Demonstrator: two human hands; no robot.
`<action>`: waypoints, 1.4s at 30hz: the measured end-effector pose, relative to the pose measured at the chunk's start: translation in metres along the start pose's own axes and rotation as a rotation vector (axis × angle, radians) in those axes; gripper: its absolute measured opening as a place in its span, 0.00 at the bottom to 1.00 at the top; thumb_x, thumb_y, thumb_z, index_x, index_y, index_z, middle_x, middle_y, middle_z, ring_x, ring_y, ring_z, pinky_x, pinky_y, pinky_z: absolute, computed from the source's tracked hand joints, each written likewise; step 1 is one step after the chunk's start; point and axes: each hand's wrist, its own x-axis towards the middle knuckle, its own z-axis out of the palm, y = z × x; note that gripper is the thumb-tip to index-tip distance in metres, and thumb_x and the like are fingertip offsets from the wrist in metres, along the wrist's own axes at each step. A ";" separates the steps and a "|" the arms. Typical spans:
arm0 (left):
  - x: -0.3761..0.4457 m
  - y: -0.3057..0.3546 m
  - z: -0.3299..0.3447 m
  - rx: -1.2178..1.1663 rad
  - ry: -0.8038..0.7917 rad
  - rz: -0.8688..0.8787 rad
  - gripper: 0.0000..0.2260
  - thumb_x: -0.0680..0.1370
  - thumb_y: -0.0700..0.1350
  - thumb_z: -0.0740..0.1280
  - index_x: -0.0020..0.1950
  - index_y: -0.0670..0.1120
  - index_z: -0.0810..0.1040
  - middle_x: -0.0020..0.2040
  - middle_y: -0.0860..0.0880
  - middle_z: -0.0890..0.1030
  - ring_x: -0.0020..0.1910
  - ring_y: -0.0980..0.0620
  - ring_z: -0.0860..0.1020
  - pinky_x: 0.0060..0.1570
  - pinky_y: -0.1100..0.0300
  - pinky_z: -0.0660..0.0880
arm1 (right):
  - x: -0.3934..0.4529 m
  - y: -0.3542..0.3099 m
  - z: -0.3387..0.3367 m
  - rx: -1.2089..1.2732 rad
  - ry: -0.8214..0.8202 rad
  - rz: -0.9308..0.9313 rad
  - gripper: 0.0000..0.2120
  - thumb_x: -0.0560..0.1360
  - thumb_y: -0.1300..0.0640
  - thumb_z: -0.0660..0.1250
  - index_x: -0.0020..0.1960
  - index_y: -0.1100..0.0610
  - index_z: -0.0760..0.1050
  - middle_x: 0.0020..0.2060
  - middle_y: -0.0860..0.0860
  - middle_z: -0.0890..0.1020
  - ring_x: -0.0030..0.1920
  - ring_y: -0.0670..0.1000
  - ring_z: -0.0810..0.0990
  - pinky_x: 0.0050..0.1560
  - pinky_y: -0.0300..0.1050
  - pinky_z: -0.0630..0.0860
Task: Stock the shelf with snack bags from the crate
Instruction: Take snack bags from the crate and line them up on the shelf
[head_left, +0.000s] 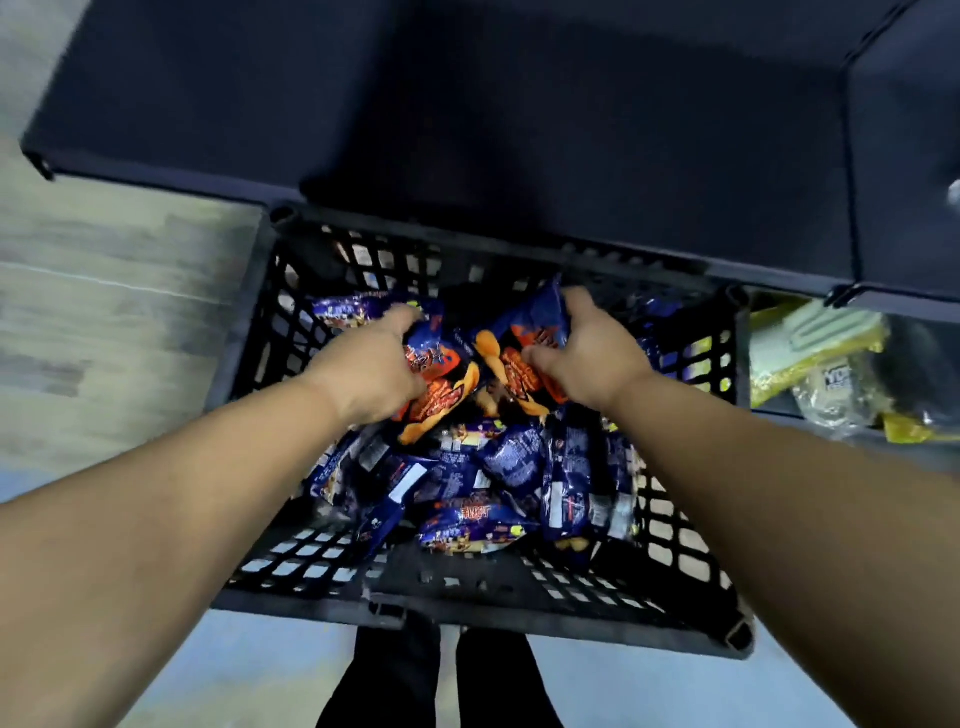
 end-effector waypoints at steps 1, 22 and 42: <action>-0.006 0.004 -0.007 0.041 0.022 0.004 0.33 0.75 0.45 0.70 0.75 0.57 0.57 0.50 0.47 0.79 0.42 0.46 0.77 0.35 0.58 0.71 | -0.004 -0.005 -0.007 -0.035 0.015 -0.012 0.25 0.73 0.49 0.71 0.65 0.52 0.65 0.55 0.51 0.79 0.54 0.55 0.78 0.57 0.51 0.75; -0.157 0.100 -0.166 0.221 0.417 0.299 0.18 0.69 0.50 0.67 0.57 0.55 0.68 0.43 0.54 0.75 0.43 0.48 0.76 0.40 0.56 0.73 | -0.115 -0.125 -0.196 -0.544 0.294 -0.323 0.16 0.70 0.48 0.65 0.53 0.49 0.64 0.49 0.51 0.78 0.55 0.57 0.73 0.50 0.51 0.68; -0.231 0.132 -0.360 0.374 0.665 0.369 0.31 0.74 0.48 0.68 0.73 0.49 0.57 0.52 0.49 0.79 0.46 0.49 0.78 0.49 0.52 0.71 | -0.165 -0.249 -0.336 -0.707 0.561 -0.456 0.16 0.72 0.47 0.65 0.54 0.49 0.62 0.45 0.47 0.71 0.51 0.56 0.72 0.48 0.49 0.67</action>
